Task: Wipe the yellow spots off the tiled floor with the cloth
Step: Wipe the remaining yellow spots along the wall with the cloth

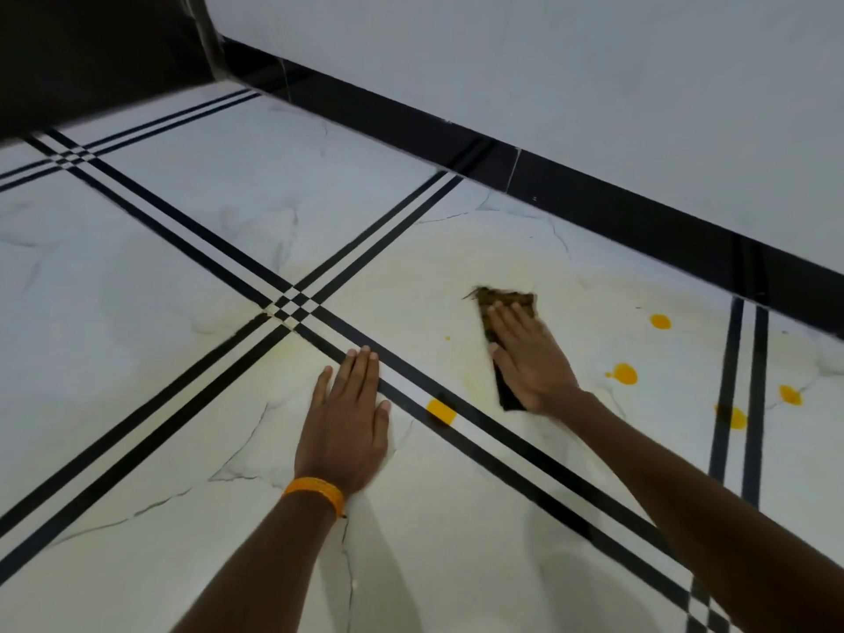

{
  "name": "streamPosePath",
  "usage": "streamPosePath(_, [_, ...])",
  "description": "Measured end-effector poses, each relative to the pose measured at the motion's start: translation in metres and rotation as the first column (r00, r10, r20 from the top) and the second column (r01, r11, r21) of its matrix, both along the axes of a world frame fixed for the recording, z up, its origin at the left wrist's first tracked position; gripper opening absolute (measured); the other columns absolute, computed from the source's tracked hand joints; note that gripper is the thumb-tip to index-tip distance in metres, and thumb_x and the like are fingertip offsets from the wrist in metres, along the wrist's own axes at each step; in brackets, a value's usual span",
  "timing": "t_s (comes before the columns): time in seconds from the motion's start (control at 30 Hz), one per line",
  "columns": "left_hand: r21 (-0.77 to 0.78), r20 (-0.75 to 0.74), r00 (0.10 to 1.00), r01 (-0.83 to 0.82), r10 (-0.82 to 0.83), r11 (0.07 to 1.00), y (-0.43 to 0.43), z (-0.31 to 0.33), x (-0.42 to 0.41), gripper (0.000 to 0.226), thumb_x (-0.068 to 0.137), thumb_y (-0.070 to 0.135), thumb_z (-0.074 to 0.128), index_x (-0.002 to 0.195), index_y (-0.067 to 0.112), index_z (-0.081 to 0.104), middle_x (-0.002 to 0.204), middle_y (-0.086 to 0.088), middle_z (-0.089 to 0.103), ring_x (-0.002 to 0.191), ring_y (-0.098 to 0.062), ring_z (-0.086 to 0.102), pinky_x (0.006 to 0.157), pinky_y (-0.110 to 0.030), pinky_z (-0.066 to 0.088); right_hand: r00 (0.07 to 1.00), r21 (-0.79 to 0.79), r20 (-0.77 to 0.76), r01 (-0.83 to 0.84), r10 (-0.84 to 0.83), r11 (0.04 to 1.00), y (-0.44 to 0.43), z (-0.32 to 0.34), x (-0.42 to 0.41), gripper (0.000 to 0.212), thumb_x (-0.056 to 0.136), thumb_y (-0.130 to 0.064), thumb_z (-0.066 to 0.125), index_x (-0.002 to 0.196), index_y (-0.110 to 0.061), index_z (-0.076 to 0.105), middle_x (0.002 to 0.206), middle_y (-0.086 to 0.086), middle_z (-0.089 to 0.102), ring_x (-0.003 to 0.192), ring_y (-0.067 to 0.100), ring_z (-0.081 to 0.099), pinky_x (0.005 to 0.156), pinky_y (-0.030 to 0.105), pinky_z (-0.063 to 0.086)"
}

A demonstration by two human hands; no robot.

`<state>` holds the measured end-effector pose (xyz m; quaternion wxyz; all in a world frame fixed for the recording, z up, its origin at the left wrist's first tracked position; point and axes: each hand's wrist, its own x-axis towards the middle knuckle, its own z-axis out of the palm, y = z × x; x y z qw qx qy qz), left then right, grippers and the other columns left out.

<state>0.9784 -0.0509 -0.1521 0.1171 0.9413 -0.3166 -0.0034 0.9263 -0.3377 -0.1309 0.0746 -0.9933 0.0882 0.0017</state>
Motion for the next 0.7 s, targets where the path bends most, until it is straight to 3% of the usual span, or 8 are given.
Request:
streamPosePath(0.13, [0.007, -0.011, 1.0, 0.003, -0.003, 1.0, 0.0, -0.002, 0.0, 0.064, 0.099, 0.04, 0.009, 0.157, 0.012, 0.007, 0.165, -0.004, 0.008, 0.152, -0.016, 0.001, 0.124, -0.044, 0.011, 0.942, -0.032, -0.004, 0.335, -0.335, 0.942, -0.01, -0.003, 0.062, 0.067, 0.104, -0.045, 0.009, 0.162, -0.011, 0.012, 0.17, 0.008, 0.012, 0.156, 0.028, 0.007, 0.127, 0.045, 0.005])
streamPosePath(0.27, [0.017, 0.002, 1.0, 0.006, -0.006, 1.0, 0.0, 0.0, 0.0, 0.063, 0.1, 0.04, 0.008, 0.156, 0.013, 0.006, 0.165, -0.004, 0.008, 0.152, -0.016, 0.001, 0.124, -0.041, 0.006, 1.0, -0.045, -0.012, 0.004, -0.005, 0.999, 0.054, 0.003, 0.079, 0.072, 0.1, -0.047, 0.002, 0.161, -0.013, 0.015, 0.169, 0.006, 0.016, 0.156, 0.028, 0.009, 0.126, 0.044, 0.006])
streamPosePath(0.33, [0.025, 0.004, 1.0, -0.001, 0.001, 1.0, 0.001, 0.0, 0.001, 0.063, 0.099, 0.039, 0.007, 0.156, 0.012, 0.007, 0.165, -0.005, 0.009, 0.152, -0.017, 0.002, 0.124, -0.043, 0.008, 0.972, -0.059, -0.006, -0.233, 0.234, 0.971, 0.076, -0.001, 0.027, 0.065, 0.104, -0.045, 0.01, 0.162, -0.016, 0.014, 0.169, 0.0, 0.013, 0.157, 0.023, 0.005, 0.127, 0.042, 0.006])
streamPosePath(0.4, [0.018, -0.004, 1.0, 0.0, 0.0, 1.0, -0.001, 0.001, 0.001, 0.064, 0.099, 0.039, 0.006, 0.156, 0.011, 0.008, 0.165, -0.006, 0.01, 0.152, -0.018, 0.004, 0.124, -0.044, 0.012, 0.957, -0.043, 0.001, -0.289, 0.289, 0.956, 0.07, -0.004, -0.03, 0.061, 0.106, -0.043, 0.02, 0.162, -0.018, 0.015, 0.169, -0.003, 0.011, 0.157, 0.019, 0.004, 0.127, 0.041, 0.008])
streamPosePath(0.5, [0.015, -0.018, 1.0, 0.012, -0.012, 1.0, 0.0, 0.0, 0.001, 0.063, 0.1, 0.038, 0.007, 0.156, 0.011, 0.008, 0.165, -0.005, 0.009, 0.152, -0.018, 0.004, 0.123, -0.045, 0.013, 0.998, -0.041, 0.052, -0.02, 0.022, 0.999, 0.022, -0.007, -0.033, 0.067, 0.104, -0.05, 0.015, 0.161, -0.015, 0.021, 0.168, 0.002, 0.018, 0.156, 0.024, 0.011, 0.124, 0.048, 0.019])
streamPosePath(0.6, [0.018, -0.009, 1.0, 0.011, -0.011, 1.0, 0.001, 0.0, 0.002, 0.062, 0.1, 0.037, 0.009, 0.156, 0.01, 0.009, 0.165, -0.006, 0.01, 0.152, -0.018, 0.005, 0.123, -0.045, 0.013, 0.942, -0.026, 0.011, 0.335, -0.335, 0.942, 0.023, -0.001, 0.027, 0.066, 0.104, -0.045, 0.013, 0.161, -0.01, 0.012, 0.169, 0.01, 0.013, 0.156, 0.029, 0.008, 0.126, 0.047, 0.007])
streamPosePath(0.63, [0.022, -0.003, 1.0, 0.015, -0.015, 1.0, 0.001, 0.001, 0.002, 0.062, 0.1, 0.037, 0.009, 0.156, 0.01, 0.01, 0.165, -0.006, 0.011, 0.152, -0.018, 0.005, 0.124, -0.045, 0.012, 0.945, -0.031, 0.005, 0.327, -0.327, 0.945, 0.042, 0.0, 0.039, 0.064, 0.106, -0.042, 0.015, 0.161, -0.01, 0.01, 0.169, 0.011, 0.012, 0.156, 0.03, 0.006, 0.126, 0.046, 0.004])
streamPosePath(0.7, [0.036, 0.009, 1.0, 0.015, -0.015, 0.999, 0.001, 0.002, 0.002, 0.063, 0.099, 0.037, 0.008, 0.156, 0.009, 0.012, 0.164, -0.007, 0.012, 0.152, -0.019, 0.007, 0.123, -0.044, 0.012, 0.996, -0.029, 0.012, 0.086, -0.086, 0.996, 0.094, -0.001, 0.035, 0.062, 0.107, -0.041, 0.016, 0.161, -0.011, 0.011, 0.169, 0.009, 0.013, 0.157, 0.028, 0.005, 0.127, 0.046, 0.004])
